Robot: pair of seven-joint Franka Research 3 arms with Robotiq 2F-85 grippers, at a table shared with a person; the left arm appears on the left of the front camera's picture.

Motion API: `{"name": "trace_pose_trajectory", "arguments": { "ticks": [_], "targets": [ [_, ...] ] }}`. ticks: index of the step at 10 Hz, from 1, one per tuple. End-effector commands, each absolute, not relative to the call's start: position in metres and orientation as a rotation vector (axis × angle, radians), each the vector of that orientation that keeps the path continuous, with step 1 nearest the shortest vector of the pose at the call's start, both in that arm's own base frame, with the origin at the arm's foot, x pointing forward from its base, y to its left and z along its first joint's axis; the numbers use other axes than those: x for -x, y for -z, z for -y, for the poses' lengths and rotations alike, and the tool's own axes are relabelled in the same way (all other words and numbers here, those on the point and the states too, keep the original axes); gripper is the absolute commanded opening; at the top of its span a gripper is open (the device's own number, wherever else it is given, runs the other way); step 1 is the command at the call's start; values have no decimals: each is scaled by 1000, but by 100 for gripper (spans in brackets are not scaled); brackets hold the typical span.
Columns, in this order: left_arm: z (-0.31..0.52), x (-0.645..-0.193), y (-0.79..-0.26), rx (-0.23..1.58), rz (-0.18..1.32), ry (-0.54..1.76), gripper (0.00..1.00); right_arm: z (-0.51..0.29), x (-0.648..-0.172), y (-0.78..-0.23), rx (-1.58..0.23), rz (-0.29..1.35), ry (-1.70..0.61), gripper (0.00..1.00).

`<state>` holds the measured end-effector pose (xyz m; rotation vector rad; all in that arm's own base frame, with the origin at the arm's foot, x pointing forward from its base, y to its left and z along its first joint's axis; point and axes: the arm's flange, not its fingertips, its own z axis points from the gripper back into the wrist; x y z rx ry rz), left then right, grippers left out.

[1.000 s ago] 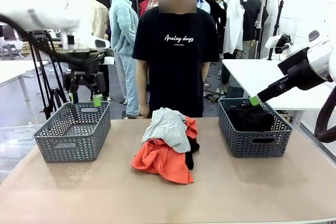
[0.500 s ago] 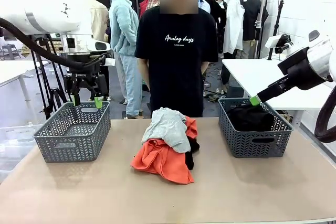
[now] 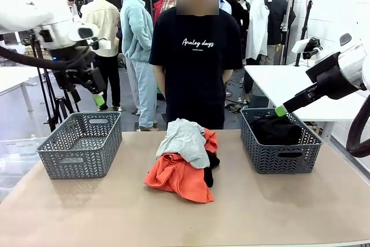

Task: Sort the tops and bottoms.
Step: Lift clothes from the center of the table with your right hand.

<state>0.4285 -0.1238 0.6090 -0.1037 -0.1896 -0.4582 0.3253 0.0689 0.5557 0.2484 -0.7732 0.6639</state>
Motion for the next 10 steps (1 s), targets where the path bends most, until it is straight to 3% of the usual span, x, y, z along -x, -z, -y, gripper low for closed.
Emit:
{"name": "trace_pose_trajectory", "arguments": {
  "ticks": [1, 3, 4, 7, 9, 10],
  "targets": [
    [125, -405, -591, 115, 200, 623, 95, -69, -326, -554, -269, 766, -667, 100],
    [130, -395, -607, 212, 266, 745, 95, -69, -326, -554, -269, 766, -667, 100],
    [126, -406, -601, 96, 198, 597, 95, -69, -326, -554, -269, 766, -667, 100],
    [131, -400, -603, 118, 216, 656, 95, -69, -326, -554, -269, 766, -667, 100],
    [134, -409, -580, 134, 448, 711, 95, -69, -326, -554, -269, 766, -667, 100],
    [128, -407, -574, 146, 458, 721, 95, -69, -325, -556, -248, 773, -664, 100]
  ]
}}
